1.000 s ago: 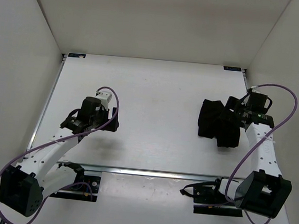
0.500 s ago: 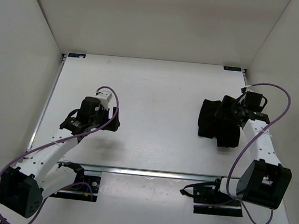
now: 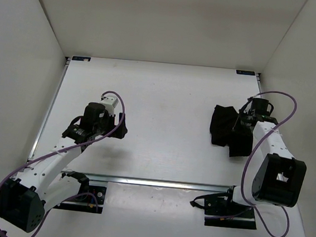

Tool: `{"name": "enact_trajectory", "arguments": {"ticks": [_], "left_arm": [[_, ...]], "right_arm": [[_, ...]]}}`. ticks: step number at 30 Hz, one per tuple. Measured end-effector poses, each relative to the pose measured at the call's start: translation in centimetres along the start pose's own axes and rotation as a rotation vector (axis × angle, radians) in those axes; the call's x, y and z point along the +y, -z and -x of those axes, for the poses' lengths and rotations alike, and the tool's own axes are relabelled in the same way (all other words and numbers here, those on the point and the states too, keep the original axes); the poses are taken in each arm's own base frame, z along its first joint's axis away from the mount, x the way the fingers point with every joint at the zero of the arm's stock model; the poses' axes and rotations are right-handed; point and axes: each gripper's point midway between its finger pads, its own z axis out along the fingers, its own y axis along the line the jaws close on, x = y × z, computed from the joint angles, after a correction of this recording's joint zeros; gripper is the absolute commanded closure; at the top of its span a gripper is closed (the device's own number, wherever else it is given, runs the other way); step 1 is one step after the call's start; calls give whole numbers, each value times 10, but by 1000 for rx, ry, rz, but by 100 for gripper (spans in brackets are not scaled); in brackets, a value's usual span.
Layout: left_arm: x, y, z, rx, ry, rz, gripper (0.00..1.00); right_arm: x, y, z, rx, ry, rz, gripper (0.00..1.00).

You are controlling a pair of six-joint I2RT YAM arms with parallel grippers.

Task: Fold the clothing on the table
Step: Grab the skirt from the pile, then move the skirt to the center of the board

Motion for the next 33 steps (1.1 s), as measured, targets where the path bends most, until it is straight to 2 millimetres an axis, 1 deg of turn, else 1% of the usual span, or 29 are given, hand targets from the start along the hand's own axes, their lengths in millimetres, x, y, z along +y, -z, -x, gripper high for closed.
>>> {"name": "enact_trajectory", "arguments": {"ticks": [2, 3, 4, 6, 8, 11, 12, 13, 15, 16, 17, 18, 19, 20, 21, 22, 23, 24, 25, 26, 27, 28, 29, 30, 31, 32, 33], "left_arm": [[-1, 0, 1, -2, 0, -7, 1], [-1, 1, 1, -3, 1, -9, 1], [-1, 1, 1, -3, 1, -10, 1], [-2, 1, 1, -2, 2, -14, 1], [-3, 1, 0, -1, 3, -20, 1], [-5, 1, 0, 3, 3, -32, 1], [-5, 1, 0, 4, 4, -34, 2], [-5, 1, 0, 4, 4, -35, 2], [-5, 3, -1, 5, 5, -36, 2], [-5, 4, 0, 5, 5, -36, 2], [-6, 5, 0, 5, 6, -36, 2], [-6, 7, 3, 2, 6, -35, 1], [-6, 10, 7, -6, 7, -35, 1], [-7, 12, 12, -18, 6, -36, 1], [-7, 15, 17, -33, 7, -37, 1], [-8, 18, 22, -47, 8, -37, 1], [-8, 21, 28, -63, 9, -37, 1], [-9, 24, 33, -81, 9, -39, 1], [-10, 27, 38, -98, 9, -42, 2], [-10, 28, 39, -104, 10, -44, 1], [-11, 30, 40, -108, 14, -47, 2], [-13, 30, 40, -108, 16, -53, 1], [-14, 30, 39, -106, 18, -58, 1], [-16, 30, 39, -103, 20, -66, 1], [-17, 29, 38, -100, 23, -72, 1], [-20, 29, 36, -94, 25, -83, 1], [-24, 28, 35, -86, 28, -98, 1]], "right_arm": [[-1, 3, 2, -2, -5, -3, 100], [3, 6, 6, -3, 2, 6, 100], [10, 10, 11, -9, 14, 19, 100], [35, 22, 29, -41, 50, 76, 100], [73, 43, 57, -103, 100, 167, 100], [155, 95, 105, -228, 202, 364, 100], [186, 118, 120, -280, 241, 443, 100], [215, 141, 131, -324, 278, 523, 100], [263, 186, 142, -393, 338, 677, 100], [281, 206, 144, -420, 364, 749, 100], [291, 220, 144, -441, 379, 799, 100], [297, 231, 144, -457, 386, 842, 100], [296, 235, 144, -464, 380, 865, 100], [292, 233, 142, -461, 366, 874, 100], [284, 225, 140, -450, 348, 873, 100], [274, 211, 135, -432, 322, 863, 100], [262, 193, 127, -399, 294, 841, 92], [250, 170, 114, -353, 259, 818, 65], [235, 141, 96, -287, 213, 786, 41], [223, 116, 76, -223, 179, 761, 35], [212, 91, 51, -149, 151, 734, 25], [200, 70, 21, -66, 120, 705, 17], [189, 54, -4, 4, 92, 677, 14], [179, 42, -30, 73, 71, 647, 8], [169, 35, -52, 130, 54, 615, 5], [162, 32, -67, 159, 47, 586, 3], [156, 33, -74, 165, 45, 566, 4]]}}
